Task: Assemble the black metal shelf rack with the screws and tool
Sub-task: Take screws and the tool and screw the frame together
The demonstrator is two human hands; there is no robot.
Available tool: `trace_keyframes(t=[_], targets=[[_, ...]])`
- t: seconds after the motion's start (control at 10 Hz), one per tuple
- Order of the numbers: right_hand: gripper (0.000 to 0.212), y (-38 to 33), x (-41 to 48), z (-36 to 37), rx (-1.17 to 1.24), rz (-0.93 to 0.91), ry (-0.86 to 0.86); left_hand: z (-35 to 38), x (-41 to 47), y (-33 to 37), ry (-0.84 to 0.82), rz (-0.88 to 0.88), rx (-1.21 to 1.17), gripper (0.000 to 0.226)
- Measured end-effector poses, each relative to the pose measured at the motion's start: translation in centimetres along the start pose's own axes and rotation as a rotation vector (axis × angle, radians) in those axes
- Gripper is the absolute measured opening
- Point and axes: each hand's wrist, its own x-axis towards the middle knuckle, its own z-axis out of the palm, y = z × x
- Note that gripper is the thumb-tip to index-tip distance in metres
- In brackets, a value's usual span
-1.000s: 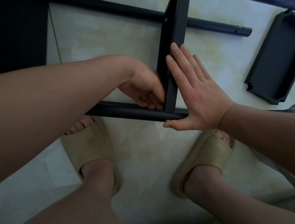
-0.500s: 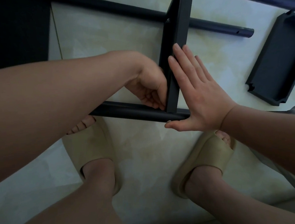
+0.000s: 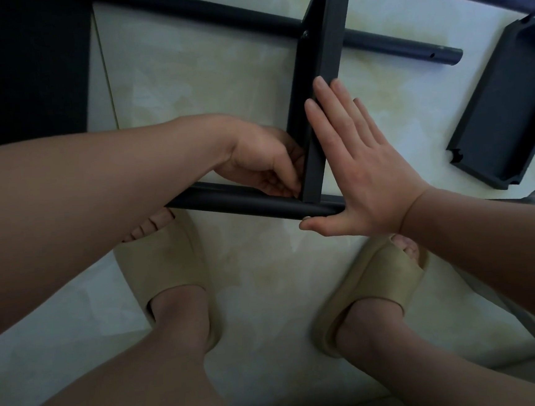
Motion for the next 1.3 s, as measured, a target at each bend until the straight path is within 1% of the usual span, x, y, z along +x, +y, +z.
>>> trace_keyframes(t=[0.2,0.5,0.6,0.9,1.1,1.2,1.3], targets=[[0.126,0.0,0.0,-0.2,-0.029,0.001,-0.015,-0.3,0.0,0.2,-0.037,-0.08,-0.004,0.017],[0.126,0.0,0.1,-0.2,-0.023,0.001,-0.012,-0.6,0.2,1.4,-0.007,-0.108,0.15,0.013],[0.126,0.0,0.0,-0.1,-0.024,-0.003,-0.005,-0.5,0.2,1.5,-0.008,-0.091,0.16,0.02],[0.126,0.0,0.0,0.0,-0.025,-0.004,-0.007,0.1,-0.1,0.0,-0.007,0.021,0.039,0.019],[0.126,0.0,0.0,-0.1,-0.029,-0.001,-0.013,0.1,-0.1,-0.3,-0.005,0.035,-0.013,0.02],[0.126,0.0,0.0,-0.2,-0.029,-0.002,-0.013,-0.3,-0.4,0.4,-0.037,-0.034,0.076,0.015],[0.126,0.0,0.1,-0.1,-0.027,-0.004,-0.015,-0.8,-0.3,1.6,0.01,-0.138,0.317,0.009]])
